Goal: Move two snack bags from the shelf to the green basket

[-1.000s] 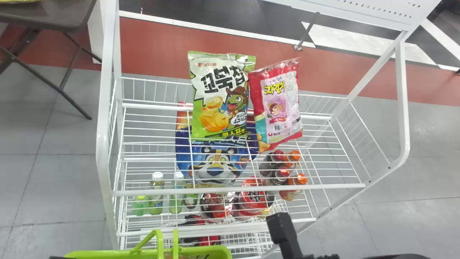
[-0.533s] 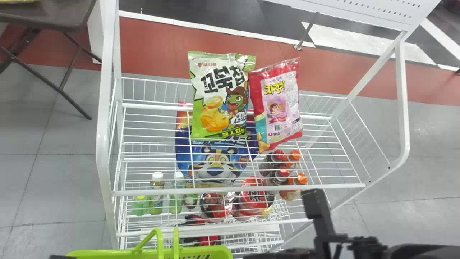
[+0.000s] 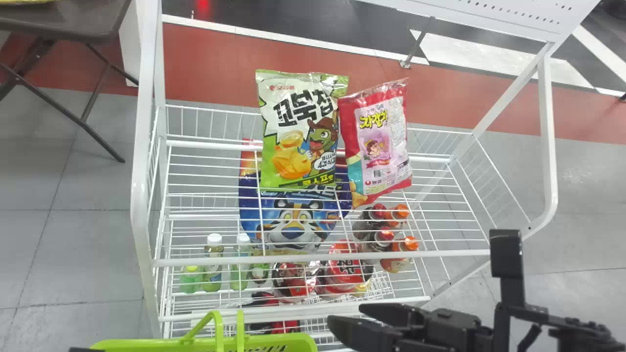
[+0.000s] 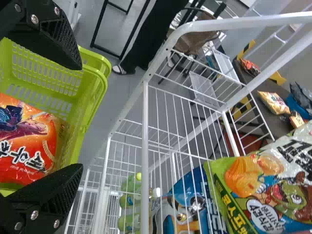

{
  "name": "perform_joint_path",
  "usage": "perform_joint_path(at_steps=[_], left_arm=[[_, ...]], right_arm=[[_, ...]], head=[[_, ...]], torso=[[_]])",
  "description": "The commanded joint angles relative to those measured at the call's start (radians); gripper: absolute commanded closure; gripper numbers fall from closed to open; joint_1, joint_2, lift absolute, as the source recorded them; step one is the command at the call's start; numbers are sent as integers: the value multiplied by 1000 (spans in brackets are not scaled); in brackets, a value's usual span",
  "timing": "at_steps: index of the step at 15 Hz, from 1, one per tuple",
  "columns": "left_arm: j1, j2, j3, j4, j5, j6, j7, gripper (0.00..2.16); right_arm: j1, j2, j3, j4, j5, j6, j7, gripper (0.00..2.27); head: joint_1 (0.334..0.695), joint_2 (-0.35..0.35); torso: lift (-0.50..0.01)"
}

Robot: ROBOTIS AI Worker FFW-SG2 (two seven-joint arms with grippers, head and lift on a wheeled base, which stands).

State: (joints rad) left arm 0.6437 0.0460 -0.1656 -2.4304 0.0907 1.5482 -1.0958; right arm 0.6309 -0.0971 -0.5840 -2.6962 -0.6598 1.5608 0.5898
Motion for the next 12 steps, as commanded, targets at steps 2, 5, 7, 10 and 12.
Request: perform_joint_path(at_steps=[2,5,7,10,12], left_arm=[[1,-2,-6,10,3,-12,1,2088],[1,0,-15,13,1,-15,5,2088],[1,2,-18,10,1,-15,7,2088],[1,6,-17,19,3,-33,5,2088],[1,8,-17,21,7,-39,2,2088]], right_arm=[[36,68,139,82,192,-353,12,120],[-7,71,240,216,276,-822,-53,124],[-39,74,262,277,290,-939,-90,124],[-11,80,342,363,397,-1221,-165,127],[41,80,378,377,424,-1377,-226,130]], head=[[695,-350],[695,-350],[695,-350],[695,-350],[695,-350]], torso=[[-17],[-17],[-17],[-17],[-17]])
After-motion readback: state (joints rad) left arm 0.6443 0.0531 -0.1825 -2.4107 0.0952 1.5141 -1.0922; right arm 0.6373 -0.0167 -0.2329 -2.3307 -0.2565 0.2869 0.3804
